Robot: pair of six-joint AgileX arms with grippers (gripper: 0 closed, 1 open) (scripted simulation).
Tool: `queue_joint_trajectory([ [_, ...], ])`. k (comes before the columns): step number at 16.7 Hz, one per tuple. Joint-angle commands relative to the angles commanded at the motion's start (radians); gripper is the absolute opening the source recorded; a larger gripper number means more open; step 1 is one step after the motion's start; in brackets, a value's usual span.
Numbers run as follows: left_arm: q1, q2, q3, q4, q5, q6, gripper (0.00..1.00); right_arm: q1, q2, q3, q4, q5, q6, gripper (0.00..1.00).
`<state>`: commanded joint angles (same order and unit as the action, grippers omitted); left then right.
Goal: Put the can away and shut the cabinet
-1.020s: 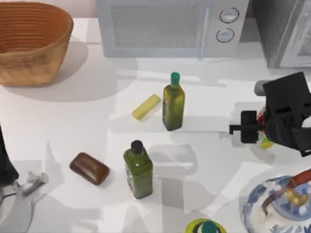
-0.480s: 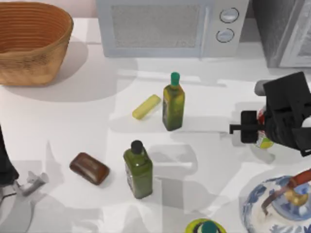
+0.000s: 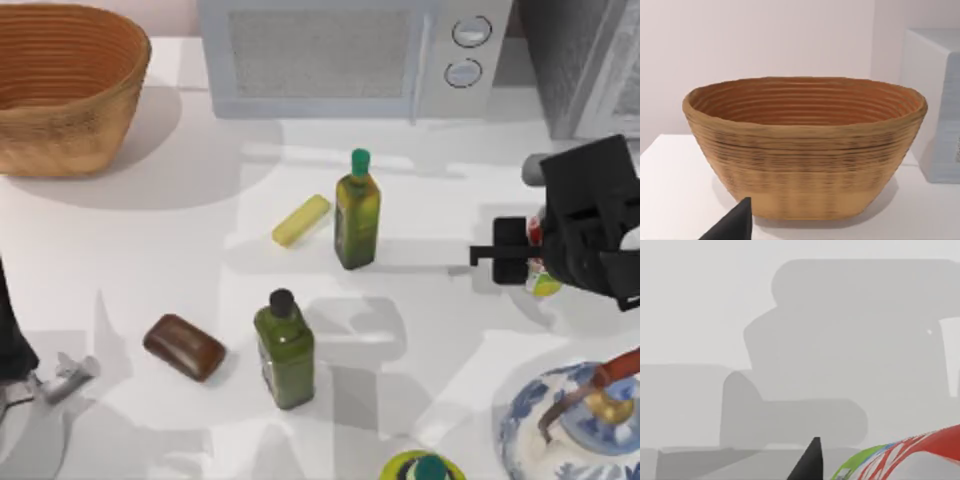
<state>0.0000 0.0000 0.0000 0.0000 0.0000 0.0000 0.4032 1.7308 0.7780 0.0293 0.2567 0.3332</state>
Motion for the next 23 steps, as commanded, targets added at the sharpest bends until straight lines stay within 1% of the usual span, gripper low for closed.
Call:
queue_joint_trajectory([
  [3, 0.000, 0.000, 0.000, 0.000, 0.000, 0.000, 1.00, 0.005, -0.043, 0.091, -0.131, -0.001, -0.003, 0.00],
  [8, 0.000, 0.000, 0.000, 0.000, 0.000, 0.000, 1.00, 0.004, -0.147, 0.247, -0.476, -0.003, -0.007, 0.00],
  [11, 0.000, 0.000, 0.000, 0.000, 0.000, 0.000, 1.00, -0.005, -0.226, 0.331, -0.590, -0.005, -0.006, 0.00],
  [13, 0.000, 0.000, 0.000, 0.000, 0.000, 0.000, 1.00, -0.010, -0.248, 0.353, -0.613, -0.005, -0.004, 0.00],
  [18, 0.000, 0.000, 0.000, 0.000, 0.000, 0.000, 1.00, -0.011, -0.250, 0.344, -0.603, -0.011, -0.008, 0.00],
  [21, 0.000, 0.000, 0.000, 0.000, 0.000, 0.000, 1.00, -0.045, -0.324, 0.292, -0.543, -0.047, -0.043, 0.00],
  [23, 0.000, 0.000, 0.000, 0.000, 0.000, 0.000, 1.00, -0.081, -0.424, 0.229, -0.473, -0.084, -0.077, 0.00],
])
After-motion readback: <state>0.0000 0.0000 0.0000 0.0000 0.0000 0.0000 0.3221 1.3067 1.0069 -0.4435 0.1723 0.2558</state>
